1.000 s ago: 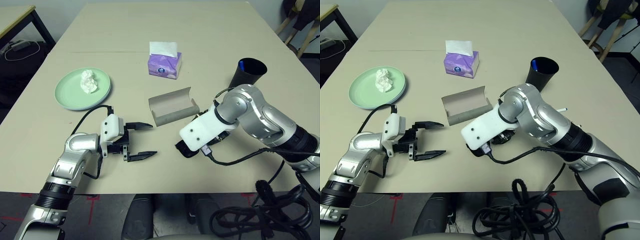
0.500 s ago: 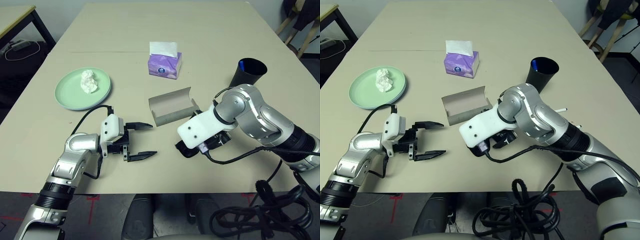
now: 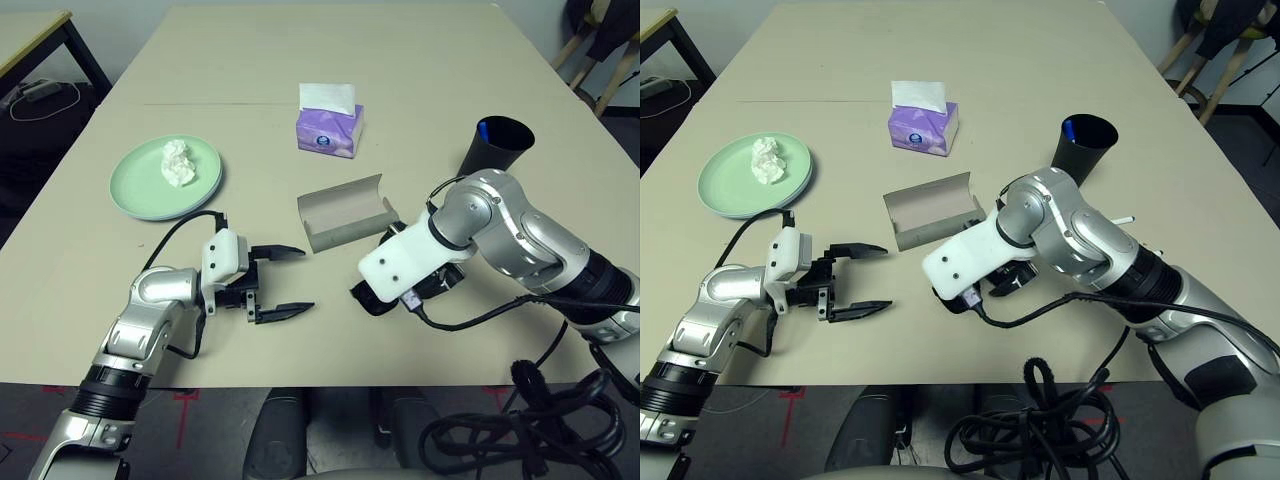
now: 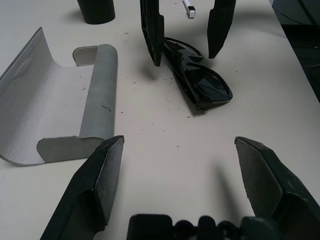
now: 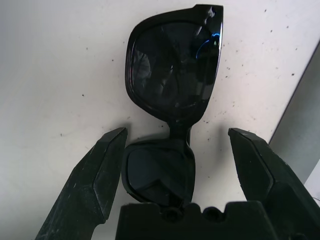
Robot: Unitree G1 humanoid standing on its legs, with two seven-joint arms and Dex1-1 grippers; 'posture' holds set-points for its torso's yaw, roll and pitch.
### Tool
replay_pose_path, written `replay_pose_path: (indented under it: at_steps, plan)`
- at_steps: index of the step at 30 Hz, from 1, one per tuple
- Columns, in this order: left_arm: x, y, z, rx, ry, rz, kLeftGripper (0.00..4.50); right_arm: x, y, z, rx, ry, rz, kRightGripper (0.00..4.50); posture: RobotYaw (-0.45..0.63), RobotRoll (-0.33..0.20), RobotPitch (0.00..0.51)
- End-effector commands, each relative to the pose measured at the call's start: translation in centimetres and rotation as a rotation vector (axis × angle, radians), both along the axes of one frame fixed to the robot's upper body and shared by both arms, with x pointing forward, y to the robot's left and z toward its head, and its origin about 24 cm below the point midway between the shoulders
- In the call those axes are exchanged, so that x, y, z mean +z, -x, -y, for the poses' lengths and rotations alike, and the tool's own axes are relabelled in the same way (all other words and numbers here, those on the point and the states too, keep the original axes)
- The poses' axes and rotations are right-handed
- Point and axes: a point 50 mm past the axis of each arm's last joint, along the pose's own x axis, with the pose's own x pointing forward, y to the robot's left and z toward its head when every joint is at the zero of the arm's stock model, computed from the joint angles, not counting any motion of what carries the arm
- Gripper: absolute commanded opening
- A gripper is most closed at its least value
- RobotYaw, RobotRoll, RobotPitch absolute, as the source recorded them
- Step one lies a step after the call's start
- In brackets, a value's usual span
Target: Organize and tidy the items on the table.
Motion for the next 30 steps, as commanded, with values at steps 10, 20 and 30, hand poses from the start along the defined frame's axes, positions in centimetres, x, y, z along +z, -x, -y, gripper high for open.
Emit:
replay_pose_path:
  at_steps: [10,20,30]
  plan:
    - [-0.2,0.3,0.2,-0.017,-0.024,-0.001,4.50,-0.4,-0.1,0.0,-0.004,0.003,-0.021,0.45,0.14,0.000,0.144]
    - [-0.2,0.2,0.3,-0.019,-0.023,-0.001,4.50,1.8,-0.1,0.5,-0.005,-0.041,0.000,0.43,0.14,0.000,0.128]
    - [0.1,0.0,0.2,-0.026,-0.028,0.002,4.50,5.6,-0.2,0.8,-0.001,-0.115,0.009,0.42,0.13,0.000,0.114]
